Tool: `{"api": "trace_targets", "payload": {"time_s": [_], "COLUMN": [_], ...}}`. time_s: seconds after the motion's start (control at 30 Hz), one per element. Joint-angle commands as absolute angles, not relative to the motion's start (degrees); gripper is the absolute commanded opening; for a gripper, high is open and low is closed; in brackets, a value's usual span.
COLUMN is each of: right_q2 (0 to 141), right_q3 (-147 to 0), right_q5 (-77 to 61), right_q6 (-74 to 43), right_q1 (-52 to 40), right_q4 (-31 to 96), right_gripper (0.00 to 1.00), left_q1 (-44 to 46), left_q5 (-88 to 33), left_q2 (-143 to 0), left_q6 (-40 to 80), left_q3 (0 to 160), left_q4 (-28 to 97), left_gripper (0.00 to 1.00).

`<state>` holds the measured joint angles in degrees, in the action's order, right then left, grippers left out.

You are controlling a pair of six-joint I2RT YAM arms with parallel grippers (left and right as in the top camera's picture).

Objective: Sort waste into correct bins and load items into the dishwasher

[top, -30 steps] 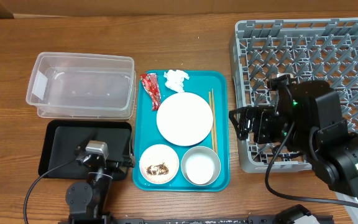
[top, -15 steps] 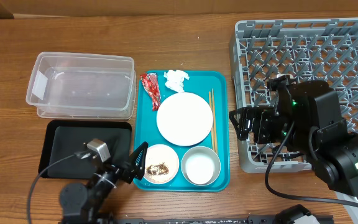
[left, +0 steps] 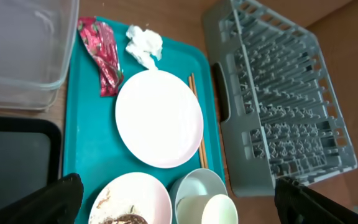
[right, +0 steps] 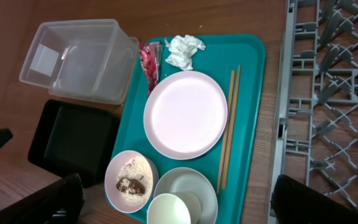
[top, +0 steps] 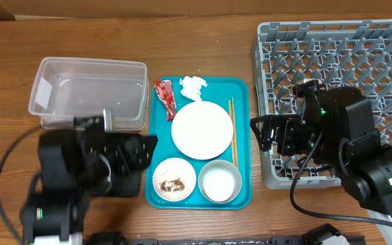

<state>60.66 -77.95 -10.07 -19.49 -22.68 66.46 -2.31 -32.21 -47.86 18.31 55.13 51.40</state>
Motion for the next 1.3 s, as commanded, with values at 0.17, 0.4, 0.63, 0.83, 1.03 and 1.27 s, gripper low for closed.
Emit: {"api": "trace_targets", "payload": {"time_s": [0.17, 0.4, 0.63, 0.83, 1.03, 1.27], "right_q2": [60.4, 60.4, 60.4, 60.4, 60.4, 60.4], "right_q3": [-79.2, -79.2, -79.2, -79.2, -79.2, -79.2], "right_q5": [-9.7, -9.7, -9.7, -9.7, -9.7, -9.6], "right_q6": [-19.8, -19.8, -19.8, -19.8, -19.8, -19.8], "right_q1": [-22.8, -22.8, -22.8, -22.8, -22.8, -22.8], "right_q4": [66.6, 67.0, 68.3, 68.3, 68.5, 69.3], "right_gripper": [1.0, 1.0, 1.0, 1.0, 1.0, 1.0], "left_q1": [5.3, 28.9, 40.6, 43.0, 44.8, 44.9], "left_q5": [-47.1, -16.1, -2.6, -2.9, -2.8, -2.5], "left_q2": [-62.7, -72.4, -78.9, -83.8, -86.2, -86.1], "left_q6": [16.5, 20.3, 21.5, 21.5, 21.5, 21.4], "left_q3": [57.8, 57.8, 57.8, 57.8, 57.8, 59.4], "left_q4": [46.7, 47.5, 47.5, 43.8, 42.8, 43.9], "left_gripper": [1.0, 0.99, 0.87, 0.57, 0.5, 0.61]}}
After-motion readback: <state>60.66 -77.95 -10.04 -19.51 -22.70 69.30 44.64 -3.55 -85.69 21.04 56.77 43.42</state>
